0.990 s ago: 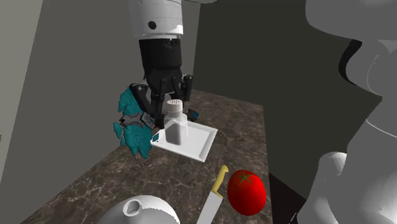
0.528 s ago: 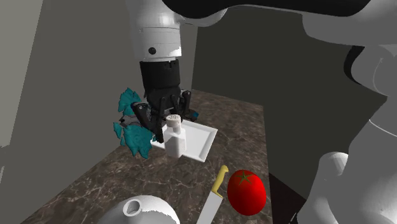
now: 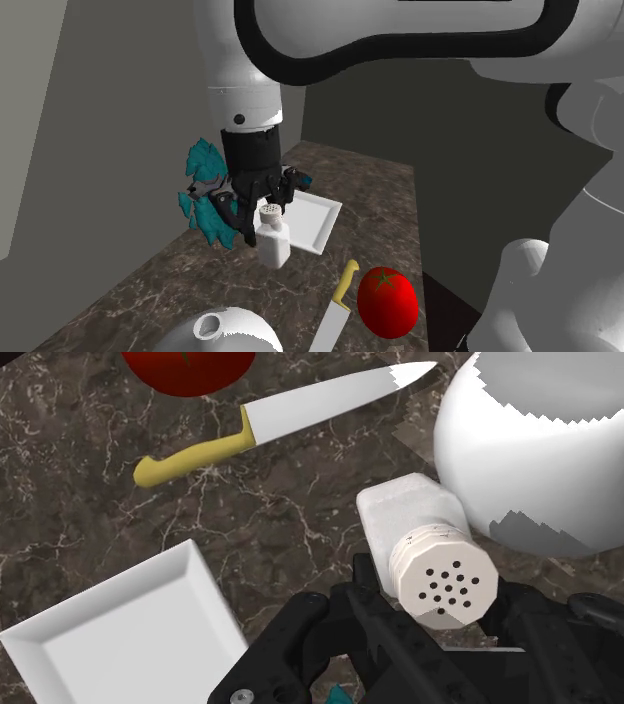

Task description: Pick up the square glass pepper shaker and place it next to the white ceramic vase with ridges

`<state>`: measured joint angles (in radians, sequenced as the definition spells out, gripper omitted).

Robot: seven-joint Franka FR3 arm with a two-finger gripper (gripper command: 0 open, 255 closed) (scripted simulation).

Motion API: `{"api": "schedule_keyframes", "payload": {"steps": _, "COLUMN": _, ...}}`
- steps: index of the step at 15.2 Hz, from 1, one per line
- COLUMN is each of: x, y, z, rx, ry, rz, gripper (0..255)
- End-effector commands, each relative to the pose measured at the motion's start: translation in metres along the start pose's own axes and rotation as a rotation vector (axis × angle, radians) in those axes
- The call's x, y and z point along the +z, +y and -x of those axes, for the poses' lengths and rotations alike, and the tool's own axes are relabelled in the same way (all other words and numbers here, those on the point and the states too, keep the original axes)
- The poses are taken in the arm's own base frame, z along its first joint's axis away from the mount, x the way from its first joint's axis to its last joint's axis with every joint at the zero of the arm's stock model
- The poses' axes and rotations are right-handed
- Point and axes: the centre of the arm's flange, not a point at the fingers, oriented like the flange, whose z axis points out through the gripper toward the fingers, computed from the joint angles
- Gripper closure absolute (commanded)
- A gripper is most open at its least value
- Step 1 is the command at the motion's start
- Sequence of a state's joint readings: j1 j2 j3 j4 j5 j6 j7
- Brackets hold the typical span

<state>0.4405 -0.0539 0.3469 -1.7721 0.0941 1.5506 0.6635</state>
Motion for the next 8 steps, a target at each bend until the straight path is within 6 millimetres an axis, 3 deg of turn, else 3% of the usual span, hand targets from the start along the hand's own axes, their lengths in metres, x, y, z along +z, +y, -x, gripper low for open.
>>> {"api": "schedule_keyframes", "payload": {"steps": 1, "x": 0.01, "y": 0.0, "z": -0.002, "rx": 0.0, "ry": 0.0, "rz": 0.0, "gripper": 255}}
{"api": "schedule_keyframes", "payload": {"steps": 8, "x": 0.047, "y": -0.002, "z": -0.008, "rx": 0.0, "ry": 0.0, "rz": 0.0, "gripper": 255}}
